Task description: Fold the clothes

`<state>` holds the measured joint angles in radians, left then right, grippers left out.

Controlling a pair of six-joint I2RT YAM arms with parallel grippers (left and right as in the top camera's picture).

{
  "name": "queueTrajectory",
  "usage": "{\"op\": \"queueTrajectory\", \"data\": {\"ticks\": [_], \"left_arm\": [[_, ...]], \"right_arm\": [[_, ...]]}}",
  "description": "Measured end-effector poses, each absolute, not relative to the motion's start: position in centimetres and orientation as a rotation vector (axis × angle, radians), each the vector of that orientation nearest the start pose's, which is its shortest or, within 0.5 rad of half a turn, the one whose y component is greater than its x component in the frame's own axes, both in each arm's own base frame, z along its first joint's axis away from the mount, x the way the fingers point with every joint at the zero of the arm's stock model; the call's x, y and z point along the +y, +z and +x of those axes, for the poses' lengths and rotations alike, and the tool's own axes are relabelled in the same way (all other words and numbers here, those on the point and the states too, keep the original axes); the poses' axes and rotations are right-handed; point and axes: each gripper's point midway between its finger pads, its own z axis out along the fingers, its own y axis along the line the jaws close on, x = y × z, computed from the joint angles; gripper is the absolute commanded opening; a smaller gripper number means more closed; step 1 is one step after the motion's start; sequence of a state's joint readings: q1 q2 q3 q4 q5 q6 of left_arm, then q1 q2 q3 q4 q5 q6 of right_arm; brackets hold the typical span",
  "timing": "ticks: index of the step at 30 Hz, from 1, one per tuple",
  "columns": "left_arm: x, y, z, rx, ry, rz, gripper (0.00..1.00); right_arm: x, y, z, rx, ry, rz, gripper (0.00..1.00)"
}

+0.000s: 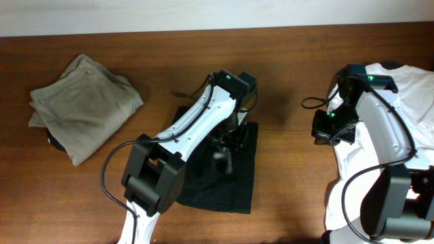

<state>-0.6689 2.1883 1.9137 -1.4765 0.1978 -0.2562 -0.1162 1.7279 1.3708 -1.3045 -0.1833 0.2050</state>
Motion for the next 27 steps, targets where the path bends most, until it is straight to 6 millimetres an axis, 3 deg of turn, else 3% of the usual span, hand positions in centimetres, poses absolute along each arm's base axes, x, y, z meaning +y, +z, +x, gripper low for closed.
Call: {"op": "queueTrajectory", "data": {"ticks": [2,4,5,7,9,11,14,15,16,17,18,19,21,22,24,27], "left_arm": [[-26.3,8.6,26.3,3.386,-0.207,0.669,0.30],[-26.2,8.9,25.3,3.431,-0.227,0.669,0.20],[-26.2,9.0,25.1,3.442,-0.233,0.671,0.20],[-25.7,9.2,24.9,3.441,-0.204,0.712,0.34],[-24.0,9.9,25.9,3.387,-0.070,0.728,0.48],[-20.8,11.5,28.5,3.295,0.067,0.660,0.61],[-15.8,11.8,33.6,3.215,0.122,0.414,0.63],[-14.3,11.7,34.5,3.214,0.125,0.348,0.63],[-12.6,11.4,35.2,3.228,0.093,0.290,0.63],[-12.0,11.2,35.2,3.243,0.053,0.279,0.63],[-11.6,11.0,35.2,3.259,0.005,0.280,0.63],[-12.1,10.8,34.9,3.270,-0.074,0.327,0.63],[-13.6,10.3,34.1,3.269,-0.246,0.465,0.64],[-14.4,10.1,33.8,3.261,-0.322,0.529,0.65],[-15.3,9.4,33.6,3.235,-0.415,0.602,0.66],[-15.6,7.9,32.0,3.272,-0.499,0.632,0.66]], "right_arm": [[-0.3,10.3,29.1,3.183,0.290,0.531,0.04],[-0.3,10.3,29.2,3.182,0.290,0.529,0.04],[-0.3,10.3,29.2,3.181,0.290,0.530,0.04],[-0.2,10.3,29.2,3.183,0.294,0.505,0.11],[1.3,10.6,29.4,3.178,0.431,0.361,0.26],[5.4,11.3,30.0,3.134,0.626,0.122,0.55],[12.6,11.8,32.0,3.001,0.734,-0.167,0.59],[14.5,11.9,32.5,2.964,0.748,-0.214,0.59],[17.4,11.3,32.6,2.949,0.757,-0.257,0.58],[18.7,10.5,32.5,2.953,0.756,-0.276,0.57],[20.6,8.7,32.2,2.980,0.763,-0.308,0.51],[21.3,7.8,32.1,2.995,0.761,-0.322,0.45],[23.3,5.5,31.3,3.029,0.754,-0.377,0.12],[23.7,5.1,31.0,3.037,0.746,-0.391,0.05],[23.3,4.6,31.2,3.048,0.661,-0.376,0.04],[20.0,4.5,32.3,3.089,0.576,-0.242,0.04]]}}
